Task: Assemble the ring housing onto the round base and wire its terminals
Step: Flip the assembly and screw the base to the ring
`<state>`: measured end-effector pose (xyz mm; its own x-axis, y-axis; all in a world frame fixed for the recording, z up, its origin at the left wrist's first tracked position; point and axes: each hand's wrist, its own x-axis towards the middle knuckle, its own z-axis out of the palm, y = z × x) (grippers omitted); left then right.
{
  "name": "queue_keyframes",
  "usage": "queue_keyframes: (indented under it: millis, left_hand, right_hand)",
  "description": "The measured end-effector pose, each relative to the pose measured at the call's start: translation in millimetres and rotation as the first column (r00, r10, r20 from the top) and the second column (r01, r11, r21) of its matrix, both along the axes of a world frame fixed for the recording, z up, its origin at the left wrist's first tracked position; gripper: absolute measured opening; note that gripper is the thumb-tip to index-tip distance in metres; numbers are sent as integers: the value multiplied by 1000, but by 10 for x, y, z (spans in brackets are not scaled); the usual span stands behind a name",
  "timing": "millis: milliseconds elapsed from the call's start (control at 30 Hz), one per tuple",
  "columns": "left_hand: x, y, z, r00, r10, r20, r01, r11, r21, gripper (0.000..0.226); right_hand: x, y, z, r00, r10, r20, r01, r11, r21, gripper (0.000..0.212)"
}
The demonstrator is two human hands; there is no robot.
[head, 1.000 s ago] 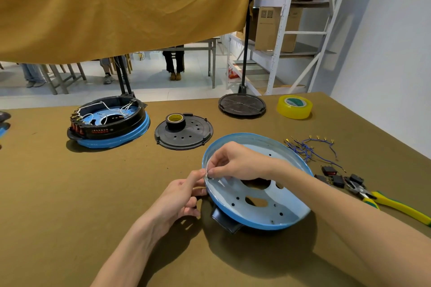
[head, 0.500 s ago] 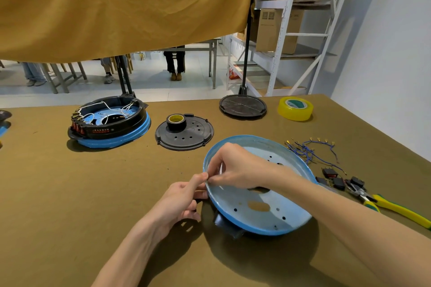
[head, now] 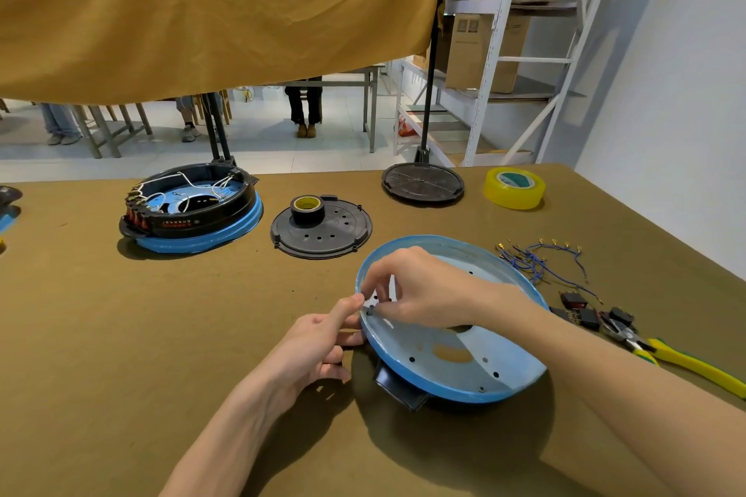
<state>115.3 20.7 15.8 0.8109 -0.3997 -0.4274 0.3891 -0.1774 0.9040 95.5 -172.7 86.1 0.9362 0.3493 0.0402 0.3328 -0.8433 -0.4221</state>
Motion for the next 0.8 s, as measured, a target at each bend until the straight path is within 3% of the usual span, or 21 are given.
queue_keyframes:
  millis: [67, 167, 467, 800]
  left_hand:
    - [6, -7, -4, 1000, -2, 4, 2, 1000, 14, 70]
    - [5, -1, -5, 1000, -6, -3, 6, 1000, 15, 74]
    - [20, 7, -18, 1000, -16, 3, 16, 1000, 9, 82]
    - [15, 3, -20, 1000, -15, 7, 15, 1000, 14, 67]
  right_hand:
    - [-7, 38, -23, 1000, 4, 18, -3, 999, -41, 8]
    - [7, 61, -23, 997, -25, 73, 33, 994, -105, 18]
    - [-3, 34, -40, 999, 17, 33, -17, 1000, -1, 13]
    - [46, 27, -87, 1000, 15, -13, -14, 996, 83, 11]
